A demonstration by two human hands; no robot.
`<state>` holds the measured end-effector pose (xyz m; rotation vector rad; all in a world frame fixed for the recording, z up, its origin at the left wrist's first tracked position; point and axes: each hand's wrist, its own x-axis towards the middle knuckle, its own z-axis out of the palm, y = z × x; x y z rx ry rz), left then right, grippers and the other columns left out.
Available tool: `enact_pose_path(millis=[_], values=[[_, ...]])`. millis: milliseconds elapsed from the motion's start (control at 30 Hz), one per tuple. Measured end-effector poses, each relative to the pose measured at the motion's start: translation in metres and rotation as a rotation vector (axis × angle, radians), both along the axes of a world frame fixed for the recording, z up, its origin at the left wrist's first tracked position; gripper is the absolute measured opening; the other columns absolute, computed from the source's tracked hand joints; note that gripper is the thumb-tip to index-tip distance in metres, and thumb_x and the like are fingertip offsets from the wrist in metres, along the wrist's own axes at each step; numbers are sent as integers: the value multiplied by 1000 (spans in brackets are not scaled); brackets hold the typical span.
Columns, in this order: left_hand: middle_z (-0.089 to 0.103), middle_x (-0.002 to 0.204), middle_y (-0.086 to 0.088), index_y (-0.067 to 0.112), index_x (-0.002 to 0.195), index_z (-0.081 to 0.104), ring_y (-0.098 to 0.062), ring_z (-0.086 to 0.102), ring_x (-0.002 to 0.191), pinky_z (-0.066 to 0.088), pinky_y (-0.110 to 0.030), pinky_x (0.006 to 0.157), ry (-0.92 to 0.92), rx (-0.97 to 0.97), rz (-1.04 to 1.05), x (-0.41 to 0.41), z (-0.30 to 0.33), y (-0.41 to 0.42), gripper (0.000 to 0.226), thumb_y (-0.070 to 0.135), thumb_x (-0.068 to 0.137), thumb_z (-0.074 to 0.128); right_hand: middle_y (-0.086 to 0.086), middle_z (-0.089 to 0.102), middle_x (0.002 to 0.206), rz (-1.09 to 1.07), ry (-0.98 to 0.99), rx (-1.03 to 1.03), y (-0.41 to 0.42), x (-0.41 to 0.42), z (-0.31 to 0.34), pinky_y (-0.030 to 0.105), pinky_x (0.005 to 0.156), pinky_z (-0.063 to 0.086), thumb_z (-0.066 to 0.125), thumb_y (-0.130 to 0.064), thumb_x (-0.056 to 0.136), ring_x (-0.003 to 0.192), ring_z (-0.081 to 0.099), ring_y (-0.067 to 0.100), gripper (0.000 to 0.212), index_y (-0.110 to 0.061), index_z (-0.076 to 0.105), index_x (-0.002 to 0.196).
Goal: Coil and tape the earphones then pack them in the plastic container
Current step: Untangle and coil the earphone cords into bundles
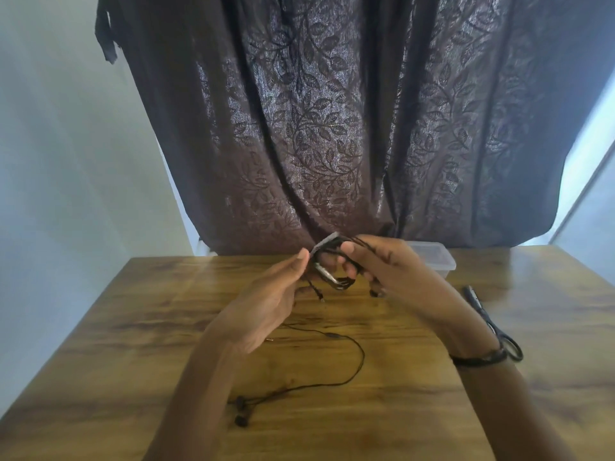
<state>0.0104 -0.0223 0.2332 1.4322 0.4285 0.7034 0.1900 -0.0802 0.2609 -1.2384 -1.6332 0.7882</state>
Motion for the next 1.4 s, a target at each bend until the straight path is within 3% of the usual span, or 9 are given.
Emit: enact_pose_path(millis=[167, 333, 500, 633, 733, 833, 1033, 1200, 1400], values=[[52, 137, 14, 35, 121, 59, -4, 44, 128, 24, -39, 113, 272, 203, 102, -3, 19, 7, 55, 69, 85, 36, -16, 52, 53, -29, -396, 94, 8, 6, 16, 17, 51, 37, 51, -27, 98, 52, 45, 4, 37, -23, 54, 61], [70, 108, -8, 12, 113, 64, -17, 64, 104, 45, -39, 99, 335, 435, 75, 6, 39, 7, 28, 28, 92, 54, -14, 48, 53, -26, -593, 122, 10, 5, 25, 16, 52, 38, 48, -24, 99, 53, 49, 1, 36, -24, 50, 63], [72, 97, -17, -2, 100, 69, -20, 67, 98, 49, -31, 96, 229, 389, 139, 8, 37, 5, 21, 12, 92, 56, -1, 60, 64, -2, -541, 118, 11, 14, 29, 28, 57, 46, 51, -30, 97, 63, 57, 18, 33, -8, 63, 76], [71, 78, -3, 4, 112, 67, -12, 69, 81, 54, -21, 80, 131, 268, 183, 7, 37, 4, 28, 10, 85, 60, -5, 70, 79, -6, -473, 140, 6, 25, 33, 25, 53, 48, 57, -45, 88, 66, 62, 13, 29, -22, 72, 96], [69, 73, 1, 8, 114, 66, -12, 67, 74, 55, -21, 78, 123, 226, 149, 6, 39, 4, 34, 15, 81, 61, -3, 68, 72, 25, -427, 124, 4, 35, 37, 24, 53, 46, 56, -39, 90, 58, 58, 17, 25, -21, 73, 89], [70, 74, 0, 8, 114, 66, -11, 66, 73, 54, -19, 75, 102, 212, 161, 6, 41, 2, 36, 16, 79, 61, -9, 64, 78, 131, -396, 100, 3, 46, 39, 11, 68, 45, 54, -30, 91, 71, 61, 2, 26, -15, 73, 101], [71, 76, -1, 8, 113, 67, -9, 65, 74, 53, -18, 75, 76, 194, 131, 6, 46, 0, 35, 14, 79, 61, -16, 63, 93, 40, -554, 232, 9, 50, 21, 14, 80, 46, 49, -45, 87, 88, 60, 0, 34, -26, 71, 104], [71, 77, -1, 11, 113, 67, -9, 65, 74, 52, -18, 75, 40, 157, 141, 9, 44, 1, 35, 17, 79, 61, -7, 69, 88, -81, -290, 333, 9, 36, 2, 5, 66, 44, 61, -9, 88, 74, 63, -7, 19, -11, 73, 103], [71, 77, -3, 10, 114, 65, -8, 65, 70, 52, -18, 76, 52, 257, 238, 11, 39, 1, 29, 8, 85, 60, 6, 76, 92, -54, 424, 107, 4, 14, -13, 21, 75, 57, 59, -8, 86, 84, 71, 14, 22, -1, 70, 103]])
